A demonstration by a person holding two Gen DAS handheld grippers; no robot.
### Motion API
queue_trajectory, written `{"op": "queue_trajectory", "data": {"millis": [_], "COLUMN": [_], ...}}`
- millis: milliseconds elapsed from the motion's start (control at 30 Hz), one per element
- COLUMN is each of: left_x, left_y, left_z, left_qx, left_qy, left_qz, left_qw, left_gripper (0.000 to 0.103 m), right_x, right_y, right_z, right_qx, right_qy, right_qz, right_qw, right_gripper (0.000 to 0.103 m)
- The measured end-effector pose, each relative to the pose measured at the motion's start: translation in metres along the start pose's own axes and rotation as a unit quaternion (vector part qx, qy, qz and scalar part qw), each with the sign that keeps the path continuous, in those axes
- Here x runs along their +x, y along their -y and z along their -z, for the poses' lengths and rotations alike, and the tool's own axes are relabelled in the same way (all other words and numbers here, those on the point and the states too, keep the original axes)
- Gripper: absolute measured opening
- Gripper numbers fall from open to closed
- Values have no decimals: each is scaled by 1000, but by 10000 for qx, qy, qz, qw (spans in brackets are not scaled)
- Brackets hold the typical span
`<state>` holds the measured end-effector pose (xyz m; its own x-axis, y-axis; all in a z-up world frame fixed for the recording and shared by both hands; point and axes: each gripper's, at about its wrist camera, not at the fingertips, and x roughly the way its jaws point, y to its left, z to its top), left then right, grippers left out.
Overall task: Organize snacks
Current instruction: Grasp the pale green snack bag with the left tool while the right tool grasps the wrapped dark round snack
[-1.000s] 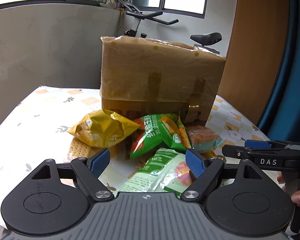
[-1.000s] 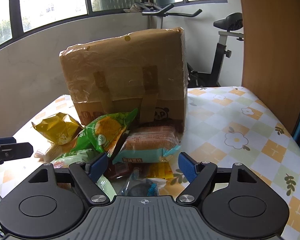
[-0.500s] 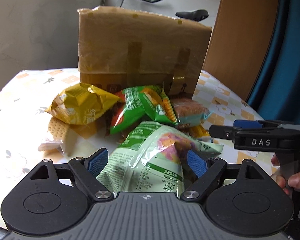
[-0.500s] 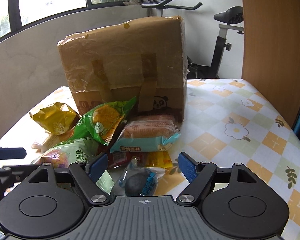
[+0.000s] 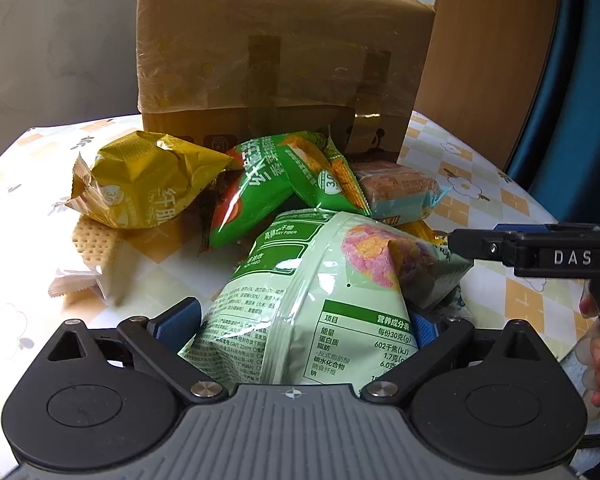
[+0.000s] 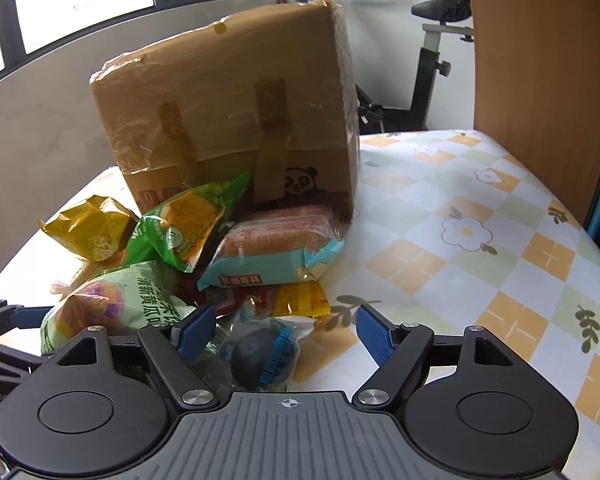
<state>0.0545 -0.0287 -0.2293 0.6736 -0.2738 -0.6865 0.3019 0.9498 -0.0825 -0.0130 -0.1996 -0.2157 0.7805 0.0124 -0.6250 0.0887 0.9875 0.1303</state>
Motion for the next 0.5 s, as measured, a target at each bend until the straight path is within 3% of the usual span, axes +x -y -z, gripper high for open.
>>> {"op": "queue_trajectory", "data": {"millis": [500], "left_x": [6], "left_y": [-2], "left_z": [4], "left_qx": [-103], "left_qy": [16], "left_qz": [211], "left_qw": [9997], "left_gripper": [103], "right_x": [6], "right_y": [10], "right_z": [2], "right_qx": [261], "right_qy": [-33], "right_qz": [202], "right_qw": [9994], "right_gripper": [69]}}
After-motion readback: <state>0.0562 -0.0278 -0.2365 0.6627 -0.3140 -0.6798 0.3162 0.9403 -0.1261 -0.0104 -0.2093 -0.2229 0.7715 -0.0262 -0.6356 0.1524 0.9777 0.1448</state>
